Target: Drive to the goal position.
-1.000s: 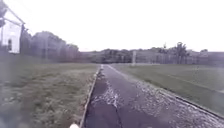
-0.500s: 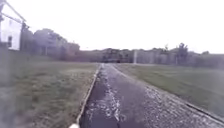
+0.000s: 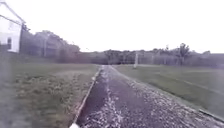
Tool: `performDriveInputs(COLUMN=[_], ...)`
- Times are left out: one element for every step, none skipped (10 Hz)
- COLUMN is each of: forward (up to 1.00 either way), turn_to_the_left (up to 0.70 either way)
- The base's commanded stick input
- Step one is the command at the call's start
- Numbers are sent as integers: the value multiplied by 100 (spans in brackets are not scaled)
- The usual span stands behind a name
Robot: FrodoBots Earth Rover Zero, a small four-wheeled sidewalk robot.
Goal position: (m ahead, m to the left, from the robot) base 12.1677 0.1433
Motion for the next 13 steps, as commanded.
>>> performDriveInputs(forward=[70,70,70,70,70,70,70,70,70,70,70,70,70], turn_to_the_left=[0,0,0,0,0,0,0,0,0,0,0,0,0])
